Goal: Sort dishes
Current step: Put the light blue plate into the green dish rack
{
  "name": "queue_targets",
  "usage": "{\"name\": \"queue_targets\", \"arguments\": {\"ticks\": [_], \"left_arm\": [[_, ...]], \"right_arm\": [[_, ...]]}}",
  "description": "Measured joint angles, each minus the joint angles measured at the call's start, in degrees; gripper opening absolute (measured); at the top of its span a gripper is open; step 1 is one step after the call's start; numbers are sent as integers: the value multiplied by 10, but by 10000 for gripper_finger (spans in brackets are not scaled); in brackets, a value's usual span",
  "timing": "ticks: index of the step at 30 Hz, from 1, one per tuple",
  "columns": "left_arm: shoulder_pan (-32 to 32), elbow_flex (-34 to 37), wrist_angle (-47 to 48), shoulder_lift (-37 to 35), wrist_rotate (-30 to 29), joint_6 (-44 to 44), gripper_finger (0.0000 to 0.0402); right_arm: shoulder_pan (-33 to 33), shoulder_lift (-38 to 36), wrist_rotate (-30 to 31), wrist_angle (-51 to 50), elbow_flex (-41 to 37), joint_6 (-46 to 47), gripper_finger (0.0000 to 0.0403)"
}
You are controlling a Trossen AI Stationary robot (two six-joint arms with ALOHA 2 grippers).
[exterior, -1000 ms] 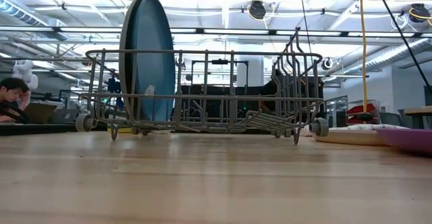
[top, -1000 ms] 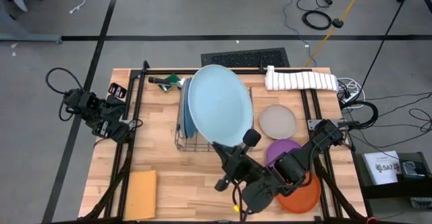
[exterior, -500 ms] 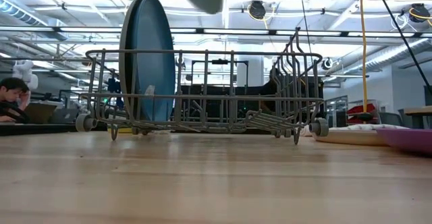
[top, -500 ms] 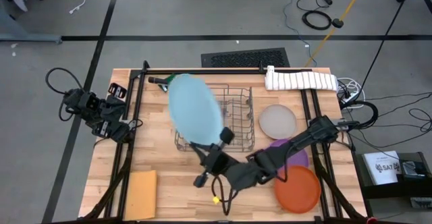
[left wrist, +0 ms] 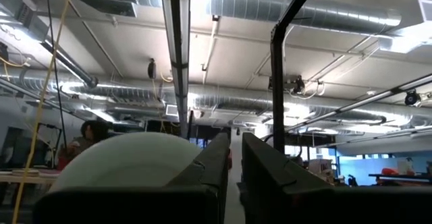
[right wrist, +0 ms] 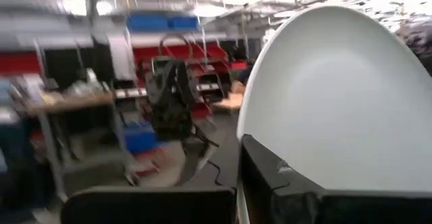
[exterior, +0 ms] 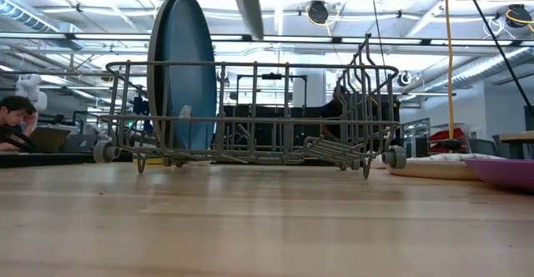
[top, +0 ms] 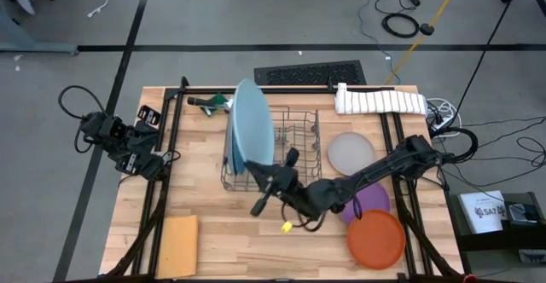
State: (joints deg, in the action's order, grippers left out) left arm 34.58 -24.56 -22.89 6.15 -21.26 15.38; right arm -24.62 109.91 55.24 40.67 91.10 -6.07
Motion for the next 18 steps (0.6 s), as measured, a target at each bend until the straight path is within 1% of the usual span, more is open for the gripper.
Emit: {"name": "queue_targets", "arguments": {"ticks": [3, 6, 9, 12, 15, 18], "left_arm": [[0, 0, 0, 0, 0, 0, 45], [0, 0, 0, 0, 0, 0, 45], [0, 0, 0, 0, 0, 0, 45], [0, 0, 0, 0, 0, 0, 45], [0, 0, 0, 0, 0, 0, 45], [0, 0, 0, 0, 0, 0, 45]], "right_arm": [[10, -6, -17, 114, -65, 20, 0], [24, -6, -39, 181, -115, 64, 0], [41, -6, -57, 205, -149, 123, 0], [56, -6, -62, 210, -171, 166, 0], [72, -6, -100, 228, -187, 198, 0], [82, -6, -107, 237, -202, 218, 0]]}}
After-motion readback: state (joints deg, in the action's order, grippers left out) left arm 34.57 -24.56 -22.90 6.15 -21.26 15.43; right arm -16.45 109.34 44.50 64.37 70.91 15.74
